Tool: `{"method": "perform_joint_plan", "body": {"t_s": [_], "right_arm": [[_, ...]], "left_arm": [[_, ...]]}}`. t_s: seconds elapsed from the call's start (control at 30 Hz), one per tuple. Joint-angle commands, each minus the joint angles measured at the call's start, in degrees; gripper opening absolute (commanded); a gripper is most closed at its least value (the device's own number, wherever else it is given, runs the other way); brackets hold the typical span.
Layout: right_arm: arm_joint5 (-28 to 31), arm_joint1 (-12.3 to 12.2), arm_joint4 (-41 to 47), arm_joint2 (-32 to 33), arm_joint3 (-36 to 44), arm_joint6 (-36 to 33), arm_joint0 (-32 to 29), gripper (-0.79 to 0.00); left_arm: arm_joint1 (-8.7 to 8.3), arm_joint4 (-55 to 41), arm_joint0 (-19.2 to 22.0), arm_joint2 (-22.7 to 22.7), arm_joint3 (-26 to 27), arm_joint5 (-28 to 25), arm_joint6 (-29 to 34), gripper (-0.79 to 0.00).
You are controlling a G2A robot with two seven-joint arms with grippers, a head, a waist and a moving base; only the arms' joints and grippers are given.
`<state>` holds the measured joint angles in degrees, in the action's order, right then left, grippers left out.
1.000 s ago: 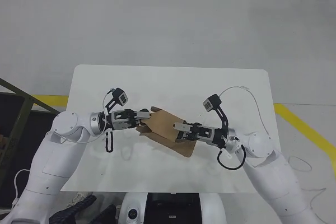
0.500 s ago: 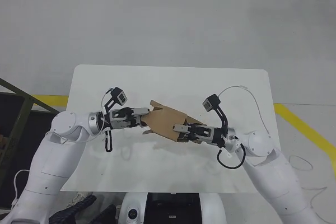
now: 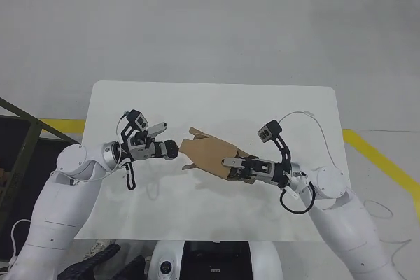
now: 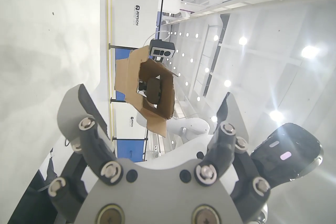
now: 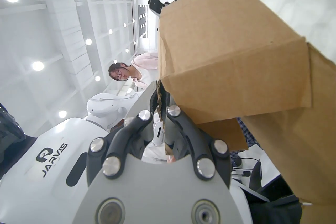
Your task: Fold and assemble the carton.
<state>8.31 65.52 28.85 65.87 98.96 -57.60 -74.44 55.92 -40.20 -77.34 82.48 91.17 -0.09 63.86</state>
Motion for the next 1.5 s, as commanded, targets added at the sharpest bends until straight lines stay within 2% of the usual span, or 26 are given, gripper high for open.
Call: {"method": "perform_joint_plan", "body": {"t_s": [0.0,0.57,1.2,1.47], "right_arm": [[-0.10,-0.06,0.21,-0.09,0.37,-0.52,-0.38,-0.785],[0.75,0.41,1.02,-3.10,-1.37,1.42,0.06,-0.785],[1.40,0.82,2.58,-4.50,-2.33,1.90,1.30,-0.785],[1.14,0.80,3.69,-4.47,-2.85,0.55,1.42,-0.785]], "left_arm": [[0.13,-0.36,0.11,-0.78,0.19,0.11,-0.05,0.000],[1.35,-4.10,2.76,-6.47,1.53,0.75,0.60,0.000],[1.47,-3.53,3.11,-7.05,1.45,1.43,1.95,0.000],[1.29,-3.61,3.41,-5.18,0.28,1.22,1.18,0.000]]}}
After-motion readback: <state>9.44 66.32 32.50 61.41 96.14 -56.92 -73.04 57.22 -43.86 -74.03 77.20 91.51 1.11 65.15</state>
